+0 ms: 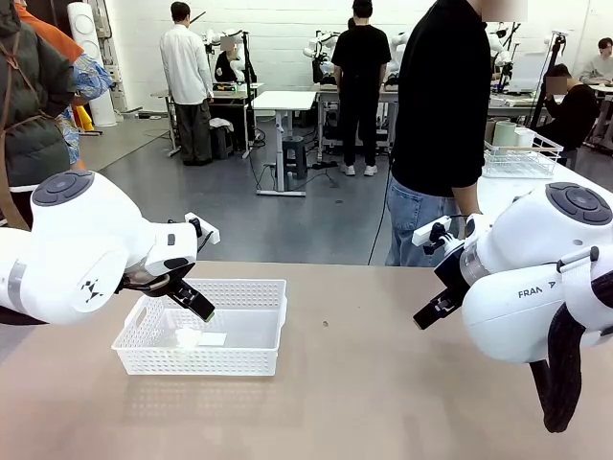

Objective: Clean and organize the cups into the basket.
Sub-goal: Pick up the Organizing basket and move it to the center of the table, then pick up the Reusable plastic cup from the right side of the table and place it inside the Organizing basket.

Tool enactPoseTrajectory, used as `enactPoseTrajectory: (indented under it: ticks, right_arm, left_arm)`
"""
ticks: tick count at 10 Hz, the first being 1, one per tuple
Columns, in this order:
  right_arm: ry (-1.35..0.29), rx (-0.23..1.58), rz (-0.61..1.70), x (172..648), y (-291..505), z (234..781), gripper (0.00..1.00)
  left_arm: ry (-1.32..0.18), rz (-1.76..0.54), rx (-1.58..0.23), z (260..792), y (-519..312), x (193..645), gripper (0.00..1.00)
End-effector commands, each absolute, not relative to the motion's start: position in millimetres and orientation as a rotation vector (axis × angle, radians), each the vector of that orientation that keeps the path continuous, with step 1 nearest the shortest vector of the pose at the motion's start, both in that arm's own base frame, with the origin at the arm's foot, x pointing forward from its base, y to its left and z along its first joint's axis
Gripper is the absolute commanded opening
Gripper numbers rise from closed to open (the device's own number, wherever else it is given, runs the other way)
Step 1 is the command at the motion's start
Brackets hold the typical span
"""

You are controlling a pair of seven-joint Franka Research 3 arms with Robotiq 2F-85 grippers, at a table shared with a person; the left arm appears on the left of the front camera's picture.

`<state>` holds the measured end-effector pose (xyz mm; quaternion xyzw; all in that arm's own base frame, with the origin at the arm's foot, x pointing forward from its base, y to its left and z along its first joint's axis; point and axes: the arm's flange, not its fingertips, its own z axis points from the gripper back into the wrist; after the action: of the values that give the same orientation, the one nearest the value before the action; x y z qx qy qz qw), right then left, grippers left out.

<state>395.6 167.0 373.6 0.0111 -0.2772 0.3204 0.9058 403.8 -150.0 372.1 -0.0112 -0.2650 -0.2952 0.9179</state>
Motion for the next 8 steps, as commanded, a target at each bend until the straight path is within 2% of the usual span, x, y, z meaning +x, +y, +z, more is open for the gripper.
enactPoseTrajectory:
  ticks: [1,2,4,6,8]
  right_arm:
    - [-0.573,0.023,0.662,396,167,374,1.0]
    - [-0.608,-0.029,0.681,387,163,381,1.0]
    - [-0.6,-0.043,0.726,355,154,406,1.0]
    - [-0.54,-0.118,0.763,282,129,438,1.0]
    - [-0.483,-0.181,0.797,242,120,443,1.0]
  left_arm:
    - [-0.545,-0.607,-0.023,372,-150,404,1.0]
    - [-0.543,-0.712,-0.084,378,-150,393,1.0]
    - [-0.535,-0.769,-0.094,411,-145,365,1.0]
    - [-0.507,-0.907,0.073,458,-131,291,1.0]
    - [-0.445,-0.957,0.094,464,-125,260,1.0]
